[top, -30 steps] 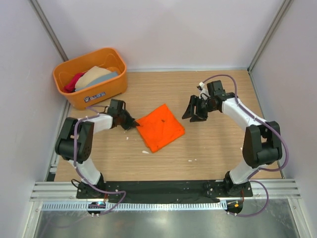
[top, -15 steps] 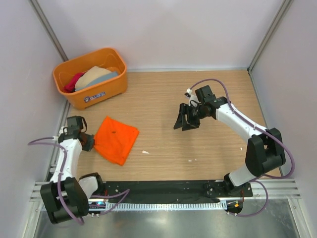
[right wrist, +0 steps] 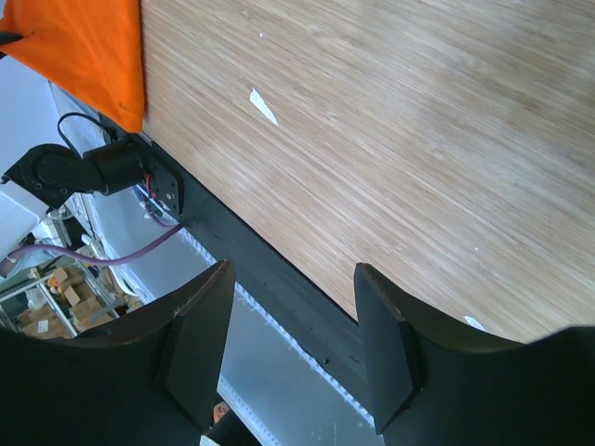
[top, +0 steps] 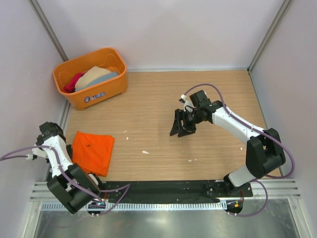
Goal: Fold and stack the t-shirts
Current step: Neatly place the folded tshirt to the corner
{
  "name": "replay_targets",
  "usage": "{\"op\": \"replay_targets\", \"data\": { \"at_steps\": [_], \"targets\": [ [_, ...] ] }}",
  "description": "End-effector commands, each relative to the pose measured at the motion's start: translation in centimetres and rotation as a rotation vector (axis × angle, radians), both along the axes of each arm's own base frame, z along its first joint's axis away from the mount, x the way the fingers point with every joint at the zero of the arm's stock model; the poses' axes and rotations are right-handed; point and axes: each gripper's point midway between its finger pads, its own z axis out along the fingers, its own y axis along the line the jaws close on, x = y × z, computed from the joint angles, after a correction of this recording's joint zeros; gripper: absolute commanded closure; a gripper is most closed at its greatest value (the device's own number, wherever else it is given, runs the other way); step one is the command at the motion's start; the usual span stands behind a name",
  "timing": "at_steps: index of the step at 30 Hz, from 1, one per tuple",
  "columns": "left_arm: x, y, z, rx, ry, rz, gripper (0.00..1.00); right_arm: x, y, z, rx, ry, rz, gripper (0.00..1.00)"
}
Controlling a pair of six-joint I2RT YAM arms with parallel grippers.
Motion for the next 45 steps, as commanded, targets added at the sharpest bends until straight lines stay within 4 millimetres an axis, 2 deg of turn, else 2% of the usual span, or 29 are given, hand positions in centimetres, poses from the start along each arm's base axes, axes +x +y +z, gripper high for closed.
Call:
{"op": "replay_targets", "data": {
  "at_steps": [1,20,34,36,37,39,40,41,43,45],
  "targets": [
    [-2.0,1.4,1.1,0.03,0.065,0.063,1.0,0.1,1.0,2.3,0.045,-0.059,0.029,0.4],
    [-4.4,3.4,0.3,0.007,0.068,0.219,1.0,-0.5,1.2,1.5,0.039,-0.053,0.05,0.4],
    [-4.4,4.3,-0.2,-0.02,0.008,0.243,0.99,-0.4,1.2,1.3,0.037,-0.053,0.053,0.4],
    [-4.2,4.2,-0.1,-0.026,-0.002,0.239,0.86,-0.5,1.2,1.3,0.038,-0.048,0.053,0.39],
    [-4.0,4.1,0.1,-0.029,-0.016,0.234,0.68,-0.5,1.2,1.2,0.037,-0.047,0.053,0.39],
    [-2.5,3.0,0.1,-0.079,-0.076,0.192,0.51,-0.5,1.2,1.3,0.037,-0.049,0.052,0.39],
    [-2.2,2.6,0.1,-0.087,-0.079,0.186,0.3,-0.5,1.1,1.2,0.034,-0.046,0.052,0.39],
    [-1.9,1.7,0.0,-0.101,-0.063,0.165,0.21,-0.5,1.1,1.2,0.034,-0.048,0.053,0.39],
    [-1.3,0.8,-0.3,-0.125,-0.082,0.162,0.09,-0.5,1.2,1.2,0.031,-0.042,0.054,0.39],
    [-0.7,0.2,-0.4,-0.145,-0.105,0.16,0.06,-0.4,1.2,1.3,0.027,-0.043,0.054,0.39]
  ]
}}
